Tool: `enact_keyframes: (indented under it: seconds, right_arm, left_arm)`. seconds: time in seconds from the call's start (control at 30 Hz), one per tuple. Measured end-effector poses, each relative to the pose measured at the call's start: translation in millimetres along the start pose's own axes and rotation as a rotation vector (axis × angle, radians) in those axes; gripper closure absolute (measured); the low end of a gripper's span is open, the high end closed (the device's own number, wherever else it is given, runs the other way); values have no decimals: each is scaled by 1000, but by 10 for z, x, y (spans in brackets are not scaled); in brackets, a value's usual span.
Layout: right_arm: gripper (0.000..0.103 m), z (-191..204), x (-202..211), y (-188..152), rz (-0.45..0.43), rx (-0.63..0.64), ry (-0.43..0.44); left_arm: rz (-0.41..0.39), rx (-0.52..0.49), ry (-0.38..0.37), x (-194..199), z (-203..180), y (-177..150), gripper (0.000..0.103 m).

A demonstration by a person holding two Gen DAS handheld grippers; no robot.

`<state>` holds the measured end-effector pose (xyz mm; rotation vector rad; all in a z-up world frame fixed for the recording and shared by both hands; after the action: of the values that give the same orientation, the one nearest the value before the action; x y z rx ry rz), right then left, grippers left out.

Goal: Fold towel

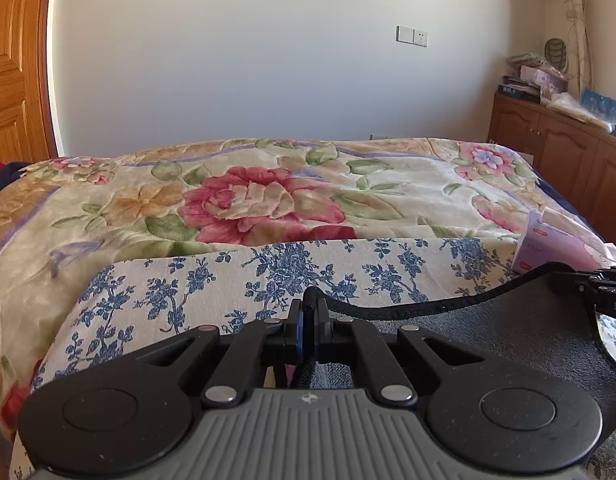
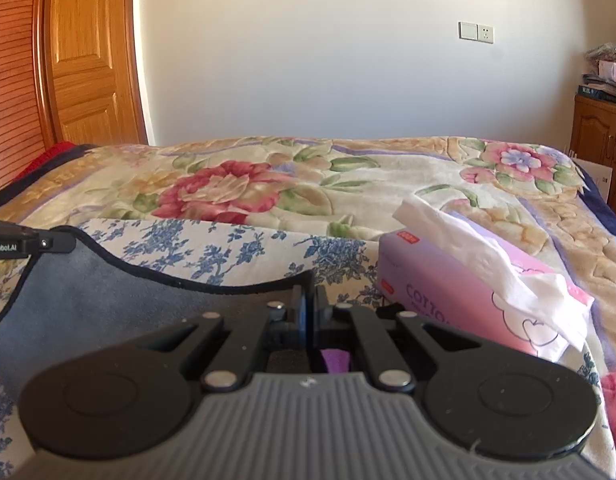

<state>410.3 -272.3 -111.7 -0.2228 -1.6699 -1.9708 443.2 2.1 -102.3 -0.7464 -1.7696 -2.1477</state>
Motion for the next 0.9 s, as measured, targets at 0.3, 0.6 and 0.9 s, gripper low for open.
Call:
enact_keyframes:
  seconds: [0.3, 0.6, 0.9]
  right_arm:
    - [99, -67, -148, -24, 11, -11, -33]
    - [99, -148, -305, -142, 70, -15, -58]
    - [88, -126, -246, -118, 51, 24, -96]
  left_arm:
    - [14, -7, 20, -183, 2, 46, 97]
    - [67, -55, 38, -438, -34, -95, 97]
    - [91, -67, 57, -523, -31, -157, 92]
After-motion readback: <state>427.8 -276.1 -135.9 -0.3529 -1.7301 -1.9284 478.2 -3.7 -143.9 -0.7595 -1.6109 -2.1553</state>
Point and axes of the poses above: each gripper's, at about its wrist camera, not at the fingertips, and x roughly against the way its jaws point, z to its left, y to its top, the point moved 7 cm from there along -x, roughly the way its jaws point, and after that the axes turned 10 degrees about -x, right-handed, at the moved point
